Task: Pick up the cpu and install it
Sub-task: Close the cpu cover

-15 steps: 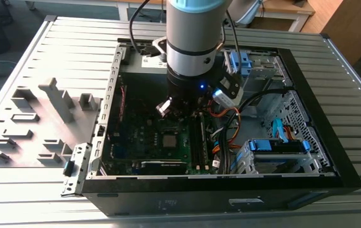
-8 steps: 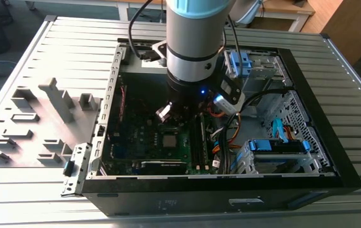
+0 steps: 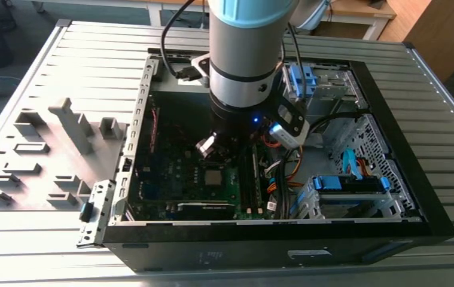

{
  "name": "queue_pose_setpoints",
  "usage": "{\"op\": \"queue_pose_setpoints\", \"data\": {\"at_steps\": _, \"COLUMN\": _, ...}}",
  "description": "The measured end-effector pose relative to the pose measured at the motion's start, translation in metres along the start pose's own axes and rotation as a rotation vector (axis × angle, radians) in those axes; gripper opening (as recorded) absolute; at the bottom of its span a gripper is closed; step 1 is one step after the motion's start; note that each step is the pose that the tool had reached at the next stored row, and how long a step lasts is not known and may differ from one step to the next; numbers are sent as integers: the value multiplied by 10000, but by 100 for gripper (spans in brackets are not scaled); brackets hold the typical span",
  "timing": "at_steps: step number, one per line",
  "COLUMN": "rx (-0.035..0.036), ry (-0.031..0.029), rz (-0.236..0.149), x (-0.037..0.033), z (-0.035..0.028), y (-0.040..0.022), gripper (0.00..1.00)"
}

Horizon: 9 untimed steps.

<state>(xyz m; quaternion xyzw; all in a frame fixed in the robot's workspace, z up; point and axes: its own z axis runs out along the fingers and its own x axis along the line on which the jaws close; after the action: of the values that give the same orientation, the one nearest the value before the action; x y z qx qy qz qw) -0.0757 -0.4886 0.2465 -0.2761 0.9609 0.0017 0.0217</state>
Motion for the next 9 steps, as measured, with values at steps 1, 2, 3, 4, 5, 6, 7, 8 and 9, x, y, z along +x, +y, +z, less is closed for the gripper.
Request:
{"op": "queue_pose_setpoints", "data": {"at_steps": 1, "rx": 0, "ry": 0, "rz": -1, "x": -2, "z": 0, "y": -3, "gripper": 11}}
{"op": "queue_pose_setpoints", "data": {"at_steps": 2, "rx": 0, "ry": 0, "rz": -2, "x": -3, "z": 0, "y": -5, "gripper": 11}}
{"op": "queue_pose_setpoints", "data": {"at_steps": 3, "rx": -1, "ry": 0, "rz": -2, "x": -6, "z": 0, "y": -8, "gripper": 11}}
{"op": "queue_pose_setpoints", "data": {"at_steps": 4, "rx": -1, "ry": -1, "rz": -3, "x": -10, "z": 1, "y": -11, "gripper": 11}}
{"op": "queue_pose_setpoints", "data": {"at_steps": 5, "rx": 0, "ry": 0, "rz": -3, "x": -14, "z": 1, "y": -15, "gripper": 11}}
{"op": "queue_pose_setpoints", "data": {"at_steps": 6, "rx": 0, "ry": 0, "rz": -3, "x": -19, "z": 1, "y": -19, "gripper": 11}}
{"op": "queue_pose_setpoints", "data": {"at_steps": 7, "rx": -1, "ry": -1, "rz": -3, "x": -23, "z": 1, "y": -22, "gripper": 11}}
{"op": "queue_pose_setpoints", "data": {"at_steps": 8, "rx": -1, "ry": -1, "rz": -3, "x": -26, "z": 2, "y": -25, "gripper": 11}}
{"op": "queue_pose_setpoints", "data": {"at_steps": 9, "rx": -1, "ry": -1, "rz": -3, "x": -30, "z": 2, "y": -27, "gripper": 11}}
